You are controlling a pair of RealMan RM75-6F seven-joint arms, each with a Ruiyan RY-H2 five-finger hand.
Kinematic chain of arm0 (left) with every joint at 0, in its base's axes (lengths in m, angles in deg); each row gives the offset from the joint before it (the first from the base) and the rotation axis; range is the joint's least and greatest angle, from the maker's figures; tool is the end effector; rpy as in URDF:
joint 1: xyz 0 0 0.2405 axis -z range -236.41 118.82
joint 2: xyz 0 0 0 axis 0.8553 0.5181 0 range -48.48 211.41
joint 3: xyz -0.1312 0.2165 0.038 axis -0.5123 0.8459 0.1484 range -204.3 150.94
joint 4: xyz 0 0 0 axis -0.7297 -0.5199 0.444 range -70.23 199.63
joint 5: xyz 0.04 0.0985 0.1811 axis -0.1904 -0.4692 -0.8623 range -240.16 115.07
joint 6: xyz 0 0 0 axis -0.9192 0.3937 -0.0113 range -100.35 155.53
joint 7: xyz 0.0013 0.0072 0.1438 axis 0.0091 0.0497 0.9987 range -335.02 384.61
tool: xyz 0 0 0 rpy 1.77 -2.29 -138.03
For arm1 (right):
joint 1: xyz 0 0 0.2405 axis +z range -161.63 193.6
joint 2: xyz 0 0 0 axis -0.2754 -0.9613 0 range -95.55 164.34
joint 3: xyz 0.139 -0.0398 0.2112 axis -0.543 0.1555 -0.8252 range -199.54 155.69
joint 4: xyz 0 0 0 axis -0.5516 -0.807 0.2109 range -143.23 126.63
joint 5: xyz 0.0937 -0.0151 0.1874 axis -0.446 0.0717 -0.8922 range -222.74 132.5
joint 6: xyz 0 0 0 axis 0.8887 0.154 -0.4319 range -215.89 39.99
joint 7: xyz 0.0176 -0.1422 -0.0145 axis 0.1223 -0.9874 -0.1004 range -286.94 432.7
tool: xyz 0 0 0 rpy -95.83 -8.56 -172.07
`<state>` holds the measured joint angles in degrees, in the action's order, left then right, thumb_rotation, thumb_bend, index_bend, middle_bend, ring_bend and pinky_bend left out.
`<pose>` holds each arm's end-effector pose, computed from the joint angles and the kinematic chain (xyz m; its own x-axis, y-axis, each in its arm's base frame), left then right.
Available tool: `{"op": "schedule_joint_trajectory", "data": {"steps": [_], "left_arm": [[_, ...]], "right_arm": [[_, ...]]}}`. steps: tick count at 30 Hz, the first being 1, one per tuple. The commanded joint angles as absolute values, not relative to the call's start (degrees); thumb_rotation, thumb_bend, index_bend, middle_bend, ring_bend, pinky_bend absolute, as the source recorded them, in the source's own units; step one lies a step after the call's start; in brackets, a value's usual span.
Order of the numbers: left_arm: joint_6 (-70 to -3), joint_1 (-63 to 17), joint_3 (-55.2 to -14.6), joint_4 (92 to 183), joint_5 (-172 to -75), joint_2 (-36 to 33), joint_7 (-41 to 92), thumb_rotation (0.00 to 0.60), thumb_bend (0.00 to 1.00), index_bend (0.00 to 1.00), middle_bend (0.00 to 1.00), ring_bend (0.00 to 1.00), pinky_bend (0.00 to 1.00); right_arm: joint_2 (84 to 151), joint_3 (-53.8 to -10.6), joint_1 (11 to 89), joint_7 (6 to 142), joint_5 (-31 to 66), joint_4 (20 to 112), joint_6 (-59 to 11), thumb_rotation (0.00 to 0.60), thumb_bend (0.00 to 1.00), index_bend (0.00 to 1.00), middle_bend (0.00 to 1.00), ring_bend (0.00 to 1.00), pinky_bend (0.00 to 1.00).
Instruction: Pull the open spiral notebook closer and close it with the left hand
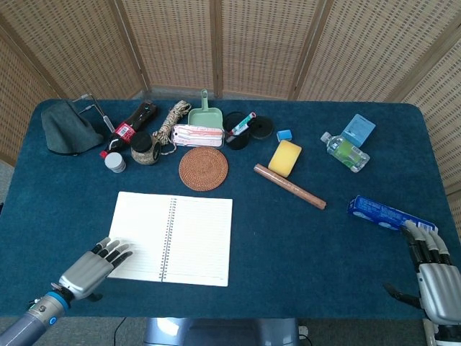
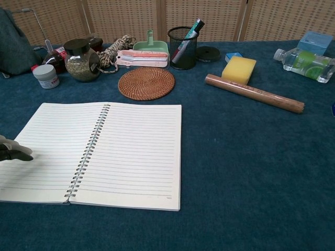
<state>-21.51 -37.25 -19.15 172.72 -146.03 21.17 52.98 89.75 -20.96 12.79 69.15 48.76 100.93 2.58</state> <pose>-0.2556 0.1748 0.0618 0.7172 0.4918 0.4936 0.6968 -0.5042 -0.5101 -0.2655 -0.1258 0.1803 0.3266 -0.0207 0.9449 -0.9452 -0.0098 0.3265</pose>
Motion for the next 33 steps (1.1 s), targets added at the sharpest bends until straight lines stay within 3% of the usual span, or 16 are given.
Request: {"op": "schedule_joint_trajectory", "data": {"steps": [1,15,33], "left_arm": [[-20.9,-36.8,-18.6,172.8,-144.9,19.4,55.2,0.600,0.07,0.00,0.00,0.00,0.00],[-22.9,-38.3,-15.0,171.6,-145.3,18.4,55.3,0.600,0.07,0.01,0.00,0.00,0.00],[-29.4,-43.1,-8.1,163.7,-156.4,20.5,41.7,0.600,0.07,0.01,0.00,0.00,0.00]], "right_arm": [[89.6,-20.9,12.8,69.3,48.8,101.0,2.6,0.600,0.00,0.00,0.00,0.00,0.00],[89.5,-20.6,12.7,69.4,49.1,101.3,2.5,0.600,0.00,0.00,0.00,0.00,0.00],[89.8,-20.2,12.8,68.4,49.3,101.8,1.6,0.600,0.00,0.00,0.00,0.00,0.00]]}}
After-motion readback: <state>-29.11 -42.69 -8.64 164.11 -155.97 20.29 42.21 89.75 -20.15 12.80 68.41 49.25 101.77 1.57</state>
